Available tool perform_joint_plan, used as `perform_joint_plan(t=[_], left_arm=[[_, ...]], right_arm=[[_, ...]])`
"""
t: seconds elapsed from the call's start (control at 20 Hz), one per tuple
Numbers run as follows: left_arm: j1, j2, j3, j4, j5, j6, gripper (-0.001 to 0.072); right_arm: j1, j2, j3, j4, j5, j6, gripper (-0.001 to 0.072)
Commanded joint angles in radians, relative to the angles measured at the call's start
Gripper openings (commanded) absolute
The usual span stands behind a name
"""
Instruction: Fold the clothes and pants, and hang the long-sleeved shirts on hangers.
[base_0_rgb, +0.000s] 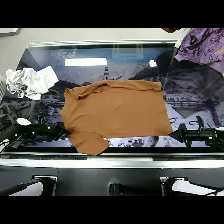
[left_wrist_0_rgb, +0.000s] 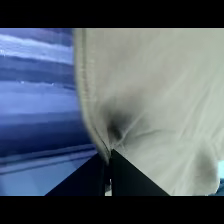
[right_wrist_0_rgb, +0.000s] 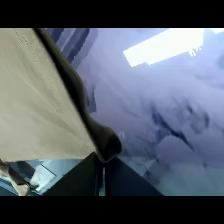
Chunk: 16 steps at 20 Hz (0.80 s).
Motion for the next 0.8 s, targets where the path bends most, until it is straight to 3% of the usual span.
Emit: perform_joint_plan(t=[0.0,0.25,0.5,0.6,0.75], left_arm=[[-0.004,-0.001,0.028,-0.025,0.001,0.008,0.0019],[-0.004,-0.001,0.191,-0.025,0.002,0.007,0.0018],[-0.004,-0.001,0.542,-0.024,0.001,-0.014,0.0017],[-0.004,0.001,0.735,-0.024,-0.002,-0.045,0.0017],[-0.004,0.022,1.056,0.037,-0.045,-0.103,0.0017]], right_arm=[[0.061,0.010,0.001,0.046,0.037,-0.050,0.0026],[0.365,0.062,0.147,0.053,-0.116,-0.019,0.0025],[0.582,0.066,0.659,-0.215,-0.202,0.156,0.0025],[0.613,0.066,0.891,-0.341,-0.182,0.227,0.0025],[0.615,0.082,1.211,-0.389,-0.109,0.264,0.0025]])
